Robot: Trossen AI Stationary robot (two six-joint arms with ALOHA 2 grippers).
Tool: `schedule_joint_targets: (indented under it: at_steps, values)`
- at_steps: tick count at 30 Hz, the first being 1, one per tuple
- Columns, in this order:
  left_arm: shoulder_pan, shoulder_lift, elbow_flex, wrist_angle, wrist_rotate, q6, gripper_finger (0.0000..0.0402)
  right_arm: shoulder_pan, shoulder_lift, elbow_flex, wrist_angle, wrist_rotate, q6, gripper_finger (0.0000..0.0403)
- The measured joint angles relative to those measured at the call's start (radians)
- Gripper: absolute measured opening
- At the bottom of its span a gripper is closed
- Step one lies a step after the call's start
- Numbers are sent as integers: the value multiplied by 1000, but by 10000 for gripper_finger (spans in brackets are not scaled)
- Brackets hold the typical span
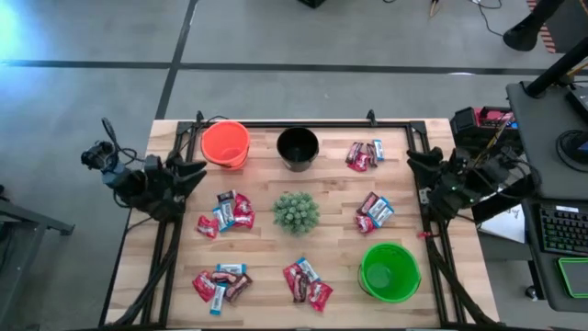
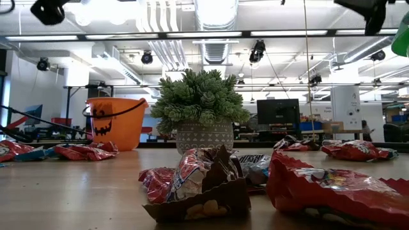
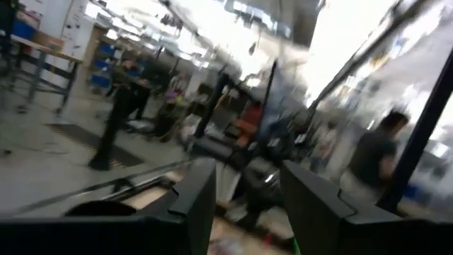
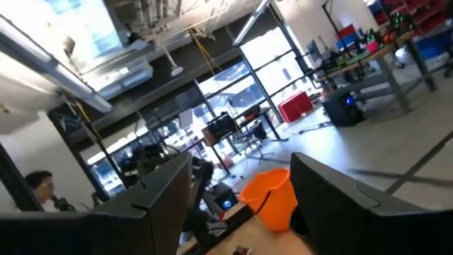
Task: Sort candy
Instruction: Put the blue chocolate into the green bucket
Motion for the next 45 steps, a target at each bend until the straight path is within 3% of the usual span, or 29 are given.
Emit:
schedule_joint_targets:
  at_steps: [6, 10, 14, 16, 20, 25, 38, 45]
  values:
    - [0, 108, 210, -321, -32, -30, 128, -2, 163, 121, 0, 42, -93, 231]
    - [0, 149, 344, -556, -72, -69, 128, -7, 258, 186, -3, 265, -150, 231]
    - [0, 173, 455, -820, -72, -203, 128, -26, 310, 226, -2, 499, -132, 231]
    - [0, 180, 494, -947, -71, -280, 128, -41, 318, 231, -1, 545, -95, 231]
    - [0, 183, 529, -1115, -72, -399, 128, -84, 325, 226, -1, 539, -7, 231]
    - [0, 164, 530, -1145, -70, -406, 128, -135, 371, 244, -1, 469, 17, 231]
    - [0, 107, 530, -1147, -32, -359, 128, -167, 572, 511, -6, 373, -238, 230]
    - [0, 99, 529, -1149, -10, -328, 128, -168, 666, 705, -196, 357, -308, 231]
